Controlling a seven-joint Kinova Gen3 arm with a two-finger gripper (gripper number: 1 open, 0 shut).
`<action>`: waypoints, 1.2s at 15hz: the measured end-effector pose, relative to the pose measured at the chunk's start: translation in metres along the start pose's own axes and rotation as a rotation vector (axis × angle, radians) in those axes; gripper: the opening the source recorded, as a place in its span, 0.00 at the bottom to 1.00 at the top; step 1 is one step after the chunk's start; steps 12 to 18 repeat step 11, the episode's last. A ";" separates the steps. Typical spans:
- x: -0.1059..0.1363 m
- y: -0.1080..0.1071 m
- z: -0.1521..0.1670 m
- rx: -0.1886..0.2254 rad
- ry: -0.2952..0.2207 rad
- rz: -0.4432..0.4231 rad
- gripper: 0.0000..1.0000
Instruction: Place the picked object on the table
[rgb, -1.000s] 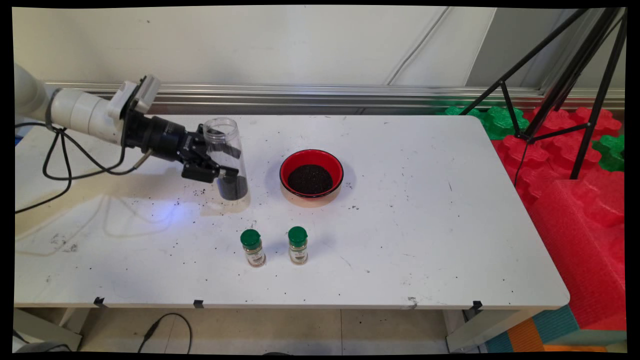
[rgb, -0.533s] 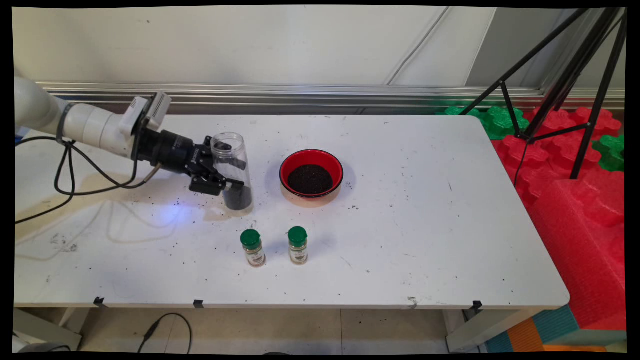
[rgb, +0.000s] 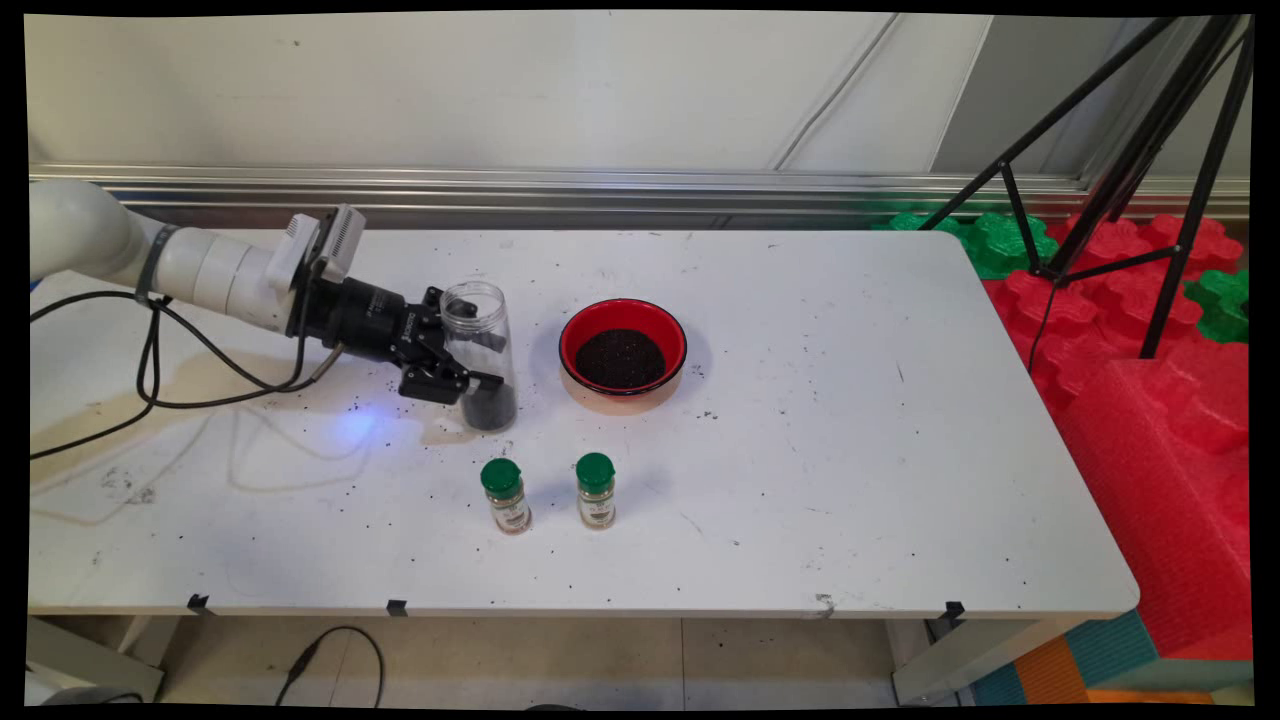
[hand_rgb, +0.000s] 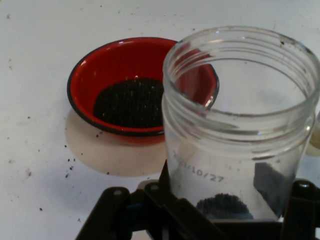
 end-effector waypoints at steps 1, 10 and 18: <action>-0.001 0.000 0.001 0.001 -0.001 -0.001 0.00; -0.007 0.001 0.011 0.012 -0.016 -0.007 1.00; -0.008 0.001 0.012 0.013 -0.017 -0.008 1.00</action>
